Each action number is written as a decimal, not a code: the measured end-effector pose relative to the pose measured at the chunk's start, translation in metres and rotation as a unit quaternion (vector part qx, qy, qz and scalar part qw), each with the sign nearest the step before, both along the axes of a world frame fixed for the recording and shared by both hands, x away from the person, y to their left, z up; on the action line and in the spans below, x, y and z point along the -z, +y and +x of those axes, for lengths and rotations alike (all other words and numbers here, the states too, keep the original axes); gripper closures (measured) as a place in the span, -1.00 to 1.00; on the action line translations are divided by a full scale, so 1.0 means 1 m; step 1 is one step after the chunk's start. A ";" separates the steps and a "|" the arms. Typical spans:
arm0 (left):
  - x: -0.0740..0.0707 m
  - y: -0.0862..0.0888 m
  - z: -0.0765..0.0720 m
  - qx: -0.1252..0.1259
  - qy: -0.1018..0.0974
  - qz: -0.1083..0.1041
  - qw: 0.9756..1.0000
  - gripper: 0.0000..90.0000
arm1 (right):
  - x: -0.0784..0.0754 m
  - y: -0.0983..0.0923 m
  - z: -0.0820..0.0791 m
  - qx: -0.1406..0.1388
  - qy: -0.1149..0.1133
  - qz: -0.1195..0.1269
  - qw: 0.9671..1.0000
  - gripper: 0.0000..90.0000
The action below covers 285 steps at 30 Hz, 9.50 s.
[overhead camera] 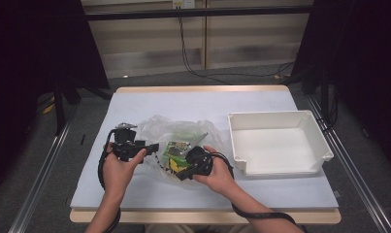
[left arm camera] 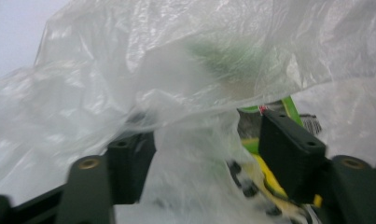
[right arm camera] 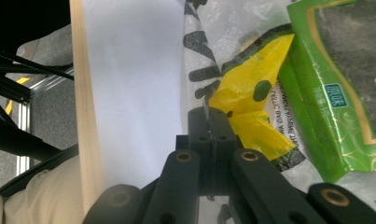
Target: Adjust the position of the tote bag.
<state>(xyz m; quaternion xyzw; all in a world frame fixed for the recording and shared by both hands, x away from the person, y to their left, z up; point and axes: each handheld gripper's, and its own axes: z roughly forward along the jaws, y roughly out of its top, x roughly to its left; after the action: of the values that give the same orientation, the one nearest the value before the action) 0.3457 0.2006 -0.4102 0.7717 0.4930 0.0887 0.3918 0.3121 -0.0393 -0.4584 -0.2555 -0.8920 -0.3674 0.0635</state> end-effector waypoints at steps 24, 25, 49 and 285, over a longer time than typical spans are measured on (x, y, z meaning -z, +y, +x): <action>0.007 -0.003 -0.004 0.055 0.070 0.026 0.996 1.00 | -0.002 -0.043 -0.002 0.034 -0.008 -0.008 0.999 0.74; 0.007 -0.004 -0.005 0.055 0.071 0.024 0.996 1.00 | -0.003 -0.041 -0.002 0.035 -0.013 -0.008 0.999 0.63; 0.000 -0.007 -0.002 0.065 0.078 -0.003 0.995 0.64 | 0.004 0.025 0.007 0.035 -0.009 0.005 0.999 0.70; -0.030 -0.023 0.092 0.071 0.068 0.054 0.994 0.31 | -0.037 -0.006 0.016 0.093 -0.065 0.000 0.994 0.09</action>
<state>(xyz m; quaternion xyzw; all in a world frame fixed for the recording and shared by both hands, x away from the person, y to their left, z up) 0.4382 0.1778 -0.3800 0.8291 0.4568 0.0344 0.3205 0.3283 -0.0449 -0.4216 -0.3127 -0.8668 -0.3873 -0.0289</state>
